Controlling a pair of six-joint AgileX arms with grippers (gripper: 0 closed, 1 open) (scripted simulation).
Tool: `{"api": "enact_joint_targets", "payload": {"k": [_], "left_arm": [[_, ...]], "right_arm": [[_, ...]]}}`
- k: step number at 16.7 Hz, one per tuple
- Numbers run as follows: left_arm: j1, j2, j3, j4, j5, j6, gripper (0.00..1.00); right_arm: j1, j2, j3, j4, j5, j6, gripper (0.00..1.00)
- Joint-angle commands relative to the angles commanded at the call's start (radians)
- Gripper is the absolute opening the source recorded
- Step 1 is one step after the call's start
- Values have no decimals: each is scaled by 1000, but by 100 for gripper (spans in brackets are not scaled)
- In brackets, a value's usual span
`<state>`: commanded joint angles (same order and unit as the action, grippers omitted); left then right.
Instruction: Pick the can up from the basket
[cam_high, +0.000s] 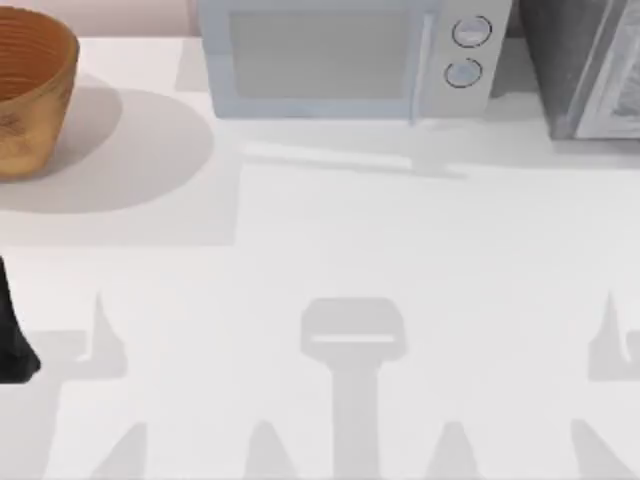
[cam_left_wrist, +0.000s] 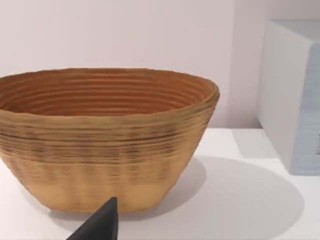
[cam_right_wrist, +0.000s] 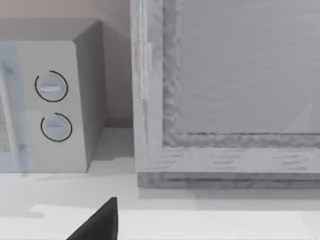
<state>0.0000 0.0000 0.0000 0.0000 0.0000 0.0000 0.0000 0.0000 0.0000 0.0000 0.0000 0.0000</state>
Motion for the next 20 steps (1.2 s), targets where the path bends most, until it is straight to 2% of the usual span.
{"api": "enact_joint_targets", "payload": {"k": [5, 9, 14, 20], "left_arm": [[5, 55, 52, -26, 5, 5, 100], [24, 257, 244, -120, 21, 25, 100], [63, 663, 626, -307, 54, 64, 100], [120, 1268, 1193, -586, 102, 121, 100]], "right_arm": [[0, 0, 0, 0, 0, 0, 100], [0, 0, 0, 0, 0, 0, 100], [0, 0, 0, 0, 0, 0, 100], [0, 0, 0, 0, 0, 0, 100]]}}
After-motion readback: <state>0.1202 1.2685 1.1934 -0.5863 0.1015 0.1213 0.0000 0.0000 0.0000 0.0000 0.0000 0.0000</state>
